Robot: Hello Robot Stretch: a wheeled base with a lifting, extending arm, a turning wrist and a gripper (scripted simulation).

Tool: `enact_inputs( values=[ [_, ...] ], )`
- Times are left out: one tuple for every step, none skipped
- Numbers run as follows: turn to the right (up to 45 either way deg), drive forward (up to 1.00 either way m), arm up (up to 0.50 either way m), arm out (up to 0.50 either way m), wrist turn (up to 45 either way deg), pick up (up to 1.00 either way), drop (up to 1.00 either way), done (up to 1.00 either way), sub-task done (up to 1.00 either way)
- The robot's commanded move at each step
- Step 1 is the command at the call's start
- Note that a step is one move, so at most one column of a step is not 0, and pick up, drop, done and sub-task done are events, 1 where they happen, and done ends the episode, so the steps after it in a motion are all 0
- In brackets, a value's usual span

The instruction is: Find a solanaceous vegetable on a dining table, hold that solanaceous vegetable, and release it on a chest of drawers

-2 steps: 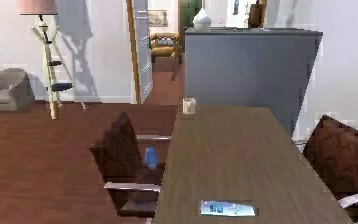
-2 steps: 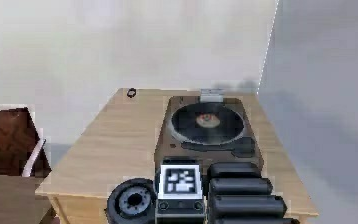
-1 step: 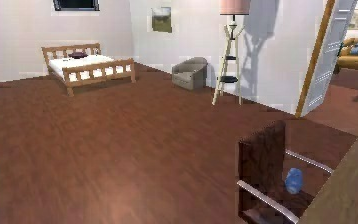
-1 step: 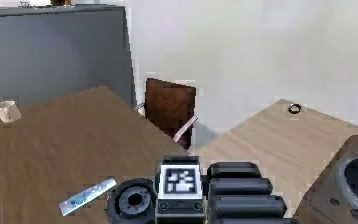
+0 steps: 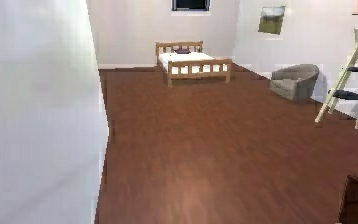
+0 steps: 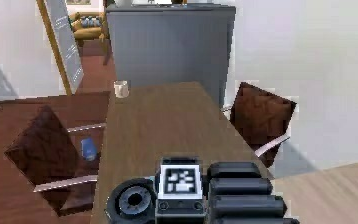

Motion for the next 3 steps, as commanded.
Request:
enact_inputs(
  values=[
    [45.0, 0.0, 0.0, 0.0, 0.0, 0.0, 0.0, 0.0, 0.0],
    [45.0, 0.0, 0.0, 0.0, 0.0, 0.0, 0.0, 0.0, 0.0],
    [45.0, 0.0, 0.0, 0.0, 0.0, 0.0, 0.0, 0.0, 0.0]
  ],
)
